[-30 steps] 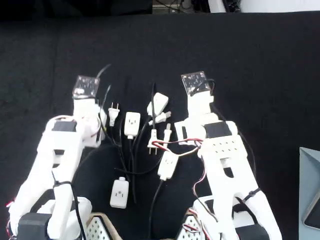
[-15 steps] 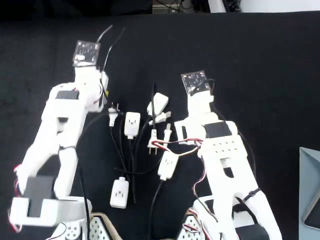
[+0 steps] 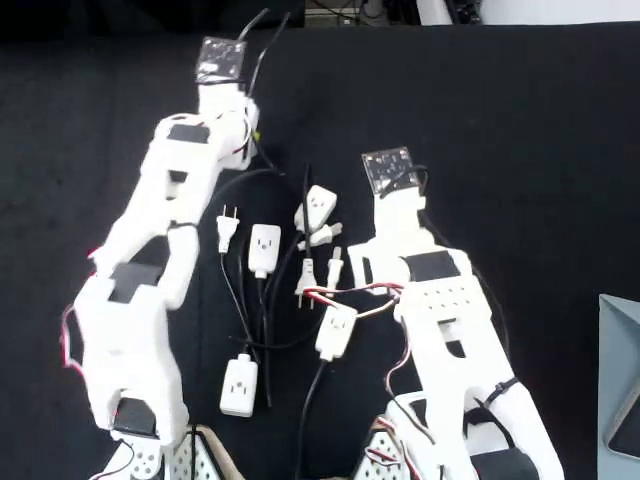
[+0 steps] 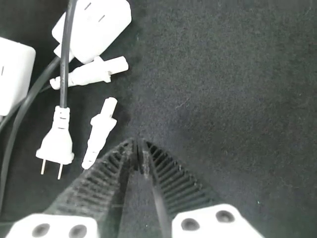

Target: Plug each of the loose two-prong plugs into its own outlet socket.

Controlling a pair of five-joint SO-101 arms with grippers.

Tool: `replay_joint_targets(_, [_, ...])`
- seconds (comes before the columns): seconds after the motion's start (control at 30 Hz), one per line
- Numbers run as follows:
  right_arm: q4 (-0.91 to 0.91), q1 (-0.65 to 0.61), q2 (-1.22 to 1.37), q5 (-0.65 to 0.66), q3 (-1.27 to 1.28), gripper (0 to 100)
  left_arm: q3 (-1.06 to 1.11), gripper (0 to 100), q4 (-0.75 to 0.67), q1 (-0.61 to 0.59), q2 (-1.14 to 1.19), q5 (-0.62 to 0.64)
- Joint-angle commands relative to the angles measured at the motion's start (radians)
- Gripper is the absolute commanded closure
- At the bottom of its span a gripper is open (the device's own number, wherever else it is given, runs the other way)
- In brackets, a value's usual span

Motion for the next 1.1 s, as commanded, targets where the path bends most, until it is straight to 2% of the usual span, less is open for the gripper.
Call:
replay_joint_targets(0.0, [-0.015, 0.009, -0.027, -0.002, -0.005, 98.6, -0.200, 97, -0.015, 0.021, 0.091, 0.005])
replay_joint_targets(0.07, [-0.015, 0.009, -0.027, -0.002, -0.005, 98.6, -0.260, 94, 0.021, 0.021, 0.144, 0.008])
replay_joint_targets(0.2, [-0.015, 0.009, -0.027, -0.002, -0.005, 98.6, -0.387, 78, 0.189, 0.012, 0.183, 0.035])
replay_joint_targets(0.27, [-0.015, 0.008, -0.027, -0.002, -0.005, 98.6, -0.453, 77, 0.273, 0.008, 0.186, 0.058])
replay_joint_targets(0.8, [-0.012, 0.008, -0.027, -0.002, -0.004, 98.6, -0.969, 78, 0.872, -0.058, 0.183, 0.044])
replay_joint_targets(0.97, [-0.015, 0.008, -0.027, -0.002, -0.004, 98.6, -1.175, 89, 1.037, -0.054, 0.183, 0.037])
replay_joint_targets(1.07, [-0.015, 0.008, -0.025, -0.002, -0.004, 98.6, -1.213, 94, 1.039, -0.056, 0.178, 0.038])
